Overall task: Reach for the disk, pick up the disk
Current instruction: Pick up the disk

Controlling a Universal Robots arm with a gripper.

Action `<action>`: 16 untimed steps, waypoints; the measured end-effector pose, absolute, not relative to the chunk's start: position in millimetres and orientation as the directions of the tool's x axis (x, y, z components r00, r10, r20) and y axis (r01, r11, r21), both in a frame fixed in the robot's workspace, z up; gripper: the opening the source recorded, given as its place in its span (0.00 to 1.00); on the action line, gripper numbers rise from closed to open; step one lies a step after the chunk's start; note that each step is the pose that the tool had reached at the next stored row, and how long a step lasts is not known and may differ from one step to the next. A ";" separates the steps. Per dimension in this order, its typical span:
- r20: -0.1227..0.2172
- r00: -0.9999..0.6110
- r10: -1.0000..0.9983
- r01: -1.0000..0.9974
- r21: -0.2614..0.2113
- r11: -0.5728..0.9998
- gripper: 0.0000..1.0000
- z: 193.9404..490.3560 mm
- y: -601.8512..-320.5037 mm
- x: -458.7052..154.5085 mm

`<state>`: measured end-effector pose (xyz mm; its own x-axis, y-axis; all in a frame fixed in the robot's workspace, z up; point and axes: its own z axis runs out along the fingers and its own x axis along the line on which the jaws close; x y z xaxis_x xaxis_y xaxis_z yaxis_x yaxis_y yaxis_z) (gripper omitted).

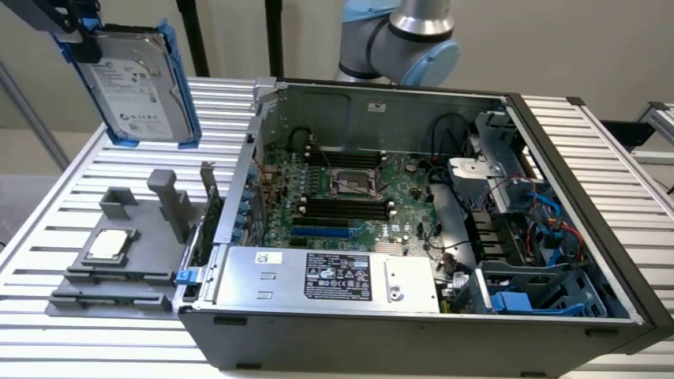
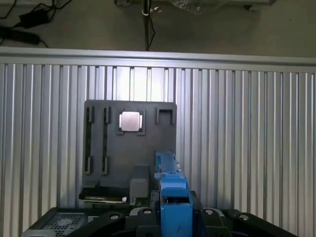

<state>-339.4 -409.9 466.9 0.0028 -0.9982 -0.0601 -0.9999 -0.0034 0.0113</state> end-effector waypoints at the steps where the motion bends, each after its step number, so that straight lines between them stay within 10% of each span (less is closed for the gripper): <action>1: -0.060 0.003 -0.998 -1.000 0.012 -0.003 0.33 470.3 -411.6 -335.7; 16: -0.067 0.002 -0.998 -1.000 0.024 -0.004 0.33 498.9 -430.8 -283.3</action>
